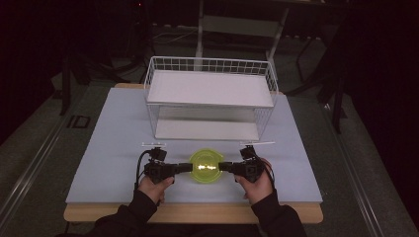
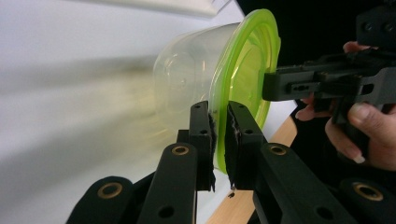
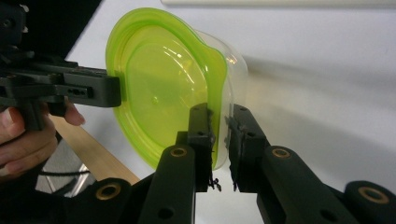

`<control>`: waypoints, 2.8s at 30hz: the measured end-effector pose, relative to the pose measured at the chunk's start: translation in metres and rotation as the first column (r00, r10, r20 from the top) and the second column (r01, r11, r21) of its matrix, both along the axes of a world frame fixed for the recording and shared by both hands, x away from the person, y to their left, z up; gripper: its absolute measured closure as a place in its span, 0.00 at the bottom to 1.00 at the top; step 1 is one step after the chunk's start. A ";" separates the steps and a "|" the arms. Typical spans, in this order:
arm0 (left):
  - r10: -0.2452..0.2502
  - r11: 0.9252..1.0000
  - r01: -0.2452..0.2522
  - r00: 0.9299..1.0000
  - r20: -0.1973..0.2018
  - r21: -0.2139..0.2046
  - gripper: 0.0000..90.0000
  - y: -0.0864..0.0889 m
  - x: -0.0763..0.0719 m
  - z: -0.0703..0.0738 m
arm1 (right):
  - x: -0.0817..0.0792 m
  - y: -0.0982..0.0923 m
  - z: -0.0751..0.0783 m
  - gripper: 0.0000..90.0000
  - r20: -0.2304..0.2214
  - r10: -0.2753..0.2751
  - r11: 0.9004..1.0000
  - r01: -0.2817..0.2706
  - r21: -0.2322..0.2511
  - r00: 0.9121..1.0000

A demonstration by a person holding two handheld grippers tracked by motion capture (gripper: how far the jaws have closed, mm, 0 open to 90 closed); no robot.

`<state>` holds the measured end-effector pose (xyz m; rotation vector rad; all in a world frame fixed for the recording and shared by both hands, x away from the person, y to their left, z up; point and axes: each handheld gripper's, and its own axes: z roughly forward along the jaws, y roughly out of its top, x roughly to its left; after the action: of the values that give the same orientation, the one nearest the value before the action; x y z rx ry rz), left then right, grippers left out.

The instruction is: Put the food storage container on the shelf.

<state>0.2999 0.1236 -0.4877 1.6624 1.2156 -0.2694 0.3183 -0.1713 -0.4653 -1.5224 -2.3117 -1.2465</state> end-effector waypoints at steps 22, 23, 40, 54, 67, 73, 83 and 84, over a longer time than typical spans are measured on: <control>0.015 0.999 -0.008 0.980 0.198 -0.040 0.92 0.007 0.003 0.084 | -0.011 0.002 0.085 0.89 0.216 -0.039 0.998 0.028 0.054 0.975; 0.023 0.999 -0.014 0.977 0.211 -0.044 0.92 0.007 0.004 0.087 | -0.010 0.003 0.088 0.89 0.224 -0.041 0.998 0.030 0.055 0.974; 0.120 0.992 -0.109 0.954 0.273 -0.055 0.91 0.010 0.031 0.133 | 0.014 0.015 0.142 0.90 0.285 -0.083 0.996 0.066 0.067 0.955; 0.205 0.977 -0.214 0.940 0.272 0.004 0.90 -0.001 0.073 0.174 | 0.059 0.018 0.177 0.90 0.248 -0.151 0.987 0.131 0.097 0.957; 0.228 0.972 -0.236 0.950 0.213 0.012 0.89 -0.009 0.110 0.170 | 0.102 0.010 0.169 0.90 0.126 -0.204 0.971 0.185 0.149 0.971; 0.221 0.974 -0.226 0.960 0.174 0.011 0.87 -0.010 0.123 0.164 | 0.117 0.007 0.164 0.90 0.067 -0.210 0.967 0.198 0.158 0.975; 0.226 0.972 -0.235 0.953 0.200 0.023 0.78 -0.014 0.132 0.159 | 0.134 0.011 0.161 0.88 0.042 -0.226 0.967 0.219 0.133 0.973; 0.229 0.971 -0.239 0.952 0.201 0.025 0.78 -0.014 0.134 0.159 | 0.136 0.011 0.161 0.88 0.032 -0.226 0.966 0.220 0.133 0.974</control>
<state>0.4335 0.1096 -0.3292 1.5279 1.2613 0.0717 0.4542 -0.1600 -0.3039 -1.7646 -2.0840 -1.4674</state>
